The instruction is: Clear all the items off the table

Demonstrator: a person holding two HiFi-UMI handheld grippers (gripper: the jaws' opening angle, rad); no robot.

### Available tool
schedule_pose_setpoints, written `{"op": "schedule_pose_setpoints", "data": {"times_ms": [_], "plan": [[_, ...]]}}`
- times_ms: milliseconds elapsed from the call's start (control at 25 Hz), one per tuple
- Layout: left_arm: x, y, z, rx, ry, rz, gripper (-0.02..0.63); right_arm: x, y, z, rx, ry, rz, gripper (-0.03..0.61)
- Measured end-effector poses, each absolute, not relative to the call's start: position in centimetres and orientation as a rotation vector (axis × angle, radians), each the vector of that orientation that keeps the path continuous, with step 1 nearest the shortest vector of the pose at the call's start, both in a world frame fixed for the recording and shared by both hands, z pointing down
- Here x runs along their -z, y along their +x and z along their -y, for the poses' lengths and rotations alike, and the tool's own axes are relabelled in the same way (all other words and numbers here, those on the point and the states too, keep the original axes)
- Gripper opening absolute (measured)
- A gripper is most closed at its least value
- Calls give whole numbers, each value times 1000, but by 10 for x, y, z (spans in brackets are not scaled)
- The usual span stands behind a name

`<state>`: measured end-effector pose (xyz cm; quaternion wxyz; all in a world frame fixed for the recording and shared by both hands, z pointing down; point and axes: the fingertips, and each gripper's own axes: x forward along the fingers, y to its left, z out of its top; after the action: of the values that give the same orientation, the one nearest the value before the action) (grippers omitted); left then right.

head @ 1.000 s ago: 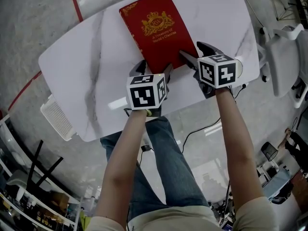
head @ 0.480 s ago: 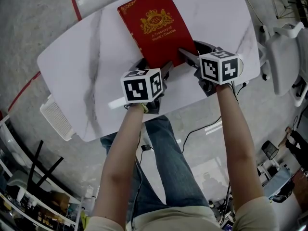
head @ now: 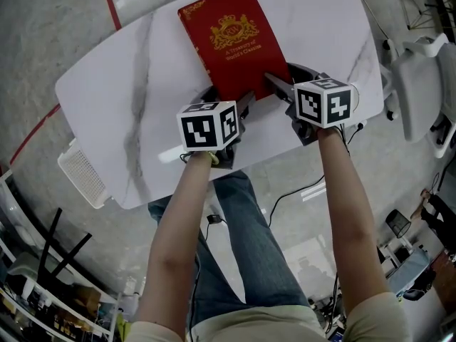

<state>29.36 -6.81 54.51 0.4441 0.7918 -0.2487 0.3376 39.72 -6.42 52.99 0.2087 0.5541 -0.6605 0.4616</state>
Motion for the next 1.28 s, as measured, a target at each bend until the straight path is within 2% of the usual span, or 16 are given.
{"op": "schedule_pose_setpoints", "data": {"times_ms": [640, 880, 1080, 1280], "plan": [[-516, 275, 59, -795, 2025, 629, 394, -500, 378, 52, -1243, 1600, 1874, 254], [-489, 216, 65, -748, 2038, 651, 394, -470, 319, 61, -1177, 1594, 1900, 253], [-490, 215, 64, -740, 2035, 656, 394, -469, 317, 61, -1162, 1584, 1913, 252], [-482, 177, 70, -717, 2026, 669, 394, -460, 279, 69, -1144, 1570, 1928, 252]]}}
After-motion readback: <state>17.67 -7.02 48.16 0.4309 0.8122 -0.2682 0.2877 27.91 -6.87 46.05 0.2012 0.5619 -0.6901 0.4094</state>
